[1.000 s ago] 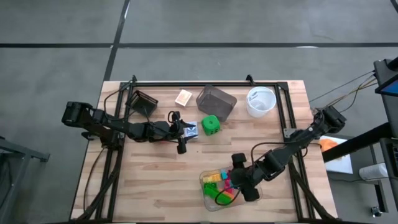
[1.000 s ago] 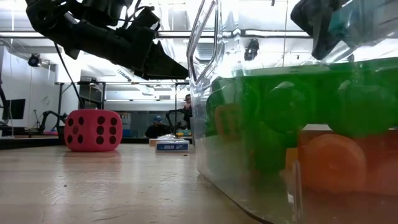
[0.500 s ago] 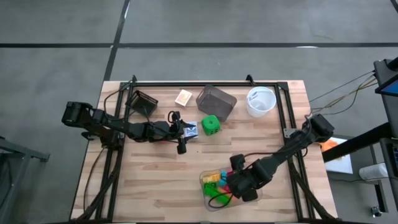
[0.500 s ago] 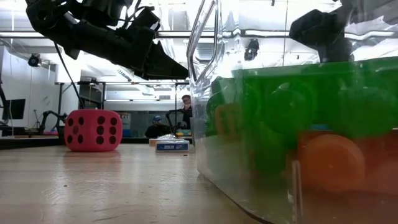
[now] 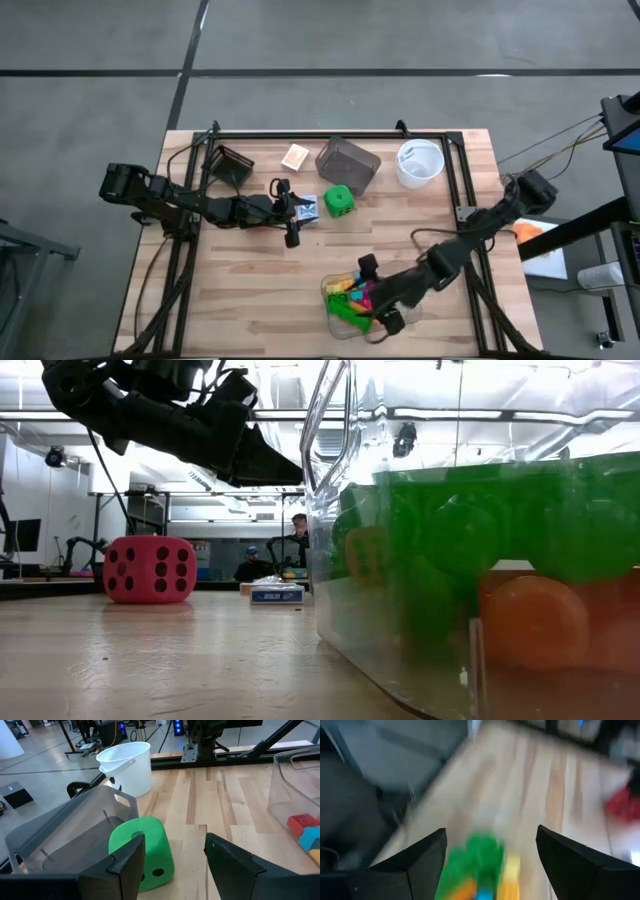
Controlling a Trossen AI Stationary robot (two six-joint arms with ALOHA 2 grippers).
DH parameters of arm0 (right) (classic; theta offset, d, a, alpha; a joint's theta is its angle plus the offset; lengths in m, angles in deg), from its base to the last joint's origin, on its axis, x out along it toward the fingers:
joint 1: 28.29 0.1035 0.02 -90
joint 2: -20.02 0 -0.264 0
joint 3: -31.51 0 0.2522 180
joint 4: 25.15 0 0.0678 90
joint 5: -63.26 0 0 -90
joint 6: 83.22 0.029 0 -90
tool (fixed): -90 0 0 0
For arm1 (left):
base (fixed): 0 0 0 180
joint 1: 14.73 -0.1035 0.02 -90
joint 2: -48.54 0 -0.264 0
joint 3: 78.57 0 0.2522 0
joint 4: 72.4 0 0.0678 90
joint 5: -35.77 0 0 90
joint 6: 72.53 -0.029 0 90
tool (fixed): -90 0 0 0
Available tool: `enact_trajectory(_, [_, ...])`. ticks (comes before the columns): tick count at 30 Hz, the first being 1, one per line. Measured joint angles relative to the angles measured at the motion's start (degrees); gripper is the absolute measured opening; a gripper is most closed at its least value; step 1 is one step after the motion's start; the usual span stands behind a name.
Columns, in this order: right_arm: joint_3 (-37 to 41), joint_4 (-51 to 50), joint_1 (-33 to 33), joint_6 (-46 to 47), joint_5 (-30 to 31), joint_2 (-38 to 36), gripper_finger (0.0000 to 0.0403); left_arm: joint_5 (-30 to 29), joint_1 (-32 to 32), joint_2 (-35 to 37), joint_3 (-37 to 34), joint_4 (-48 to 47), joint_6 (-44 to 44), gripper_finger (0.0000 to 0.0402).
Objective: Pick & Place Toys
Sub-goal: Put the green die into the top right transparent black bin
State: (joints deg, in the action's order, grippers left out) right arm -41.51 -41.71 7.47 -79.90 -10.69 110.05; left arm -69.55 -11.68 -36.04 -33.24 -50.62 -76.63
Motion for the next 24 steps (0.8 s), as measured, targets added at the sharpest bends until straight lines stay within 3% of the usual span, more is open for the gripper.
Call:
enact_trajectory(3, [8.08, 15.68, -0.41, -4.78, -0.47, -3.64, 0.0301, 0.60, 0.00, 0.00, 0.00, 0.41, 0.00, 0.0208])
enact_trajectory(7, [17.17, 25.83, -1.27, -6.88, -0.49, -11.37, 0.0301, 0.80, 0.00, 0.00, 0.00, 0.46, 0.04, 0.0208])
enact_trajectory(18, [37.93, 27.02, -1.42, -6.51, 8.03, -40.50, 0.0301, 0.67, 0.00, 0.00, 0.00, 0.44, 1.70, 0.0208])
enact_trajectory(24, [46.70, 27.62, -1.44, -5.06, 10.25, -50.77, 0.0301, -4.47, -0.15, 0.00, 0.02, -1.01, 6.13, 0.0208])
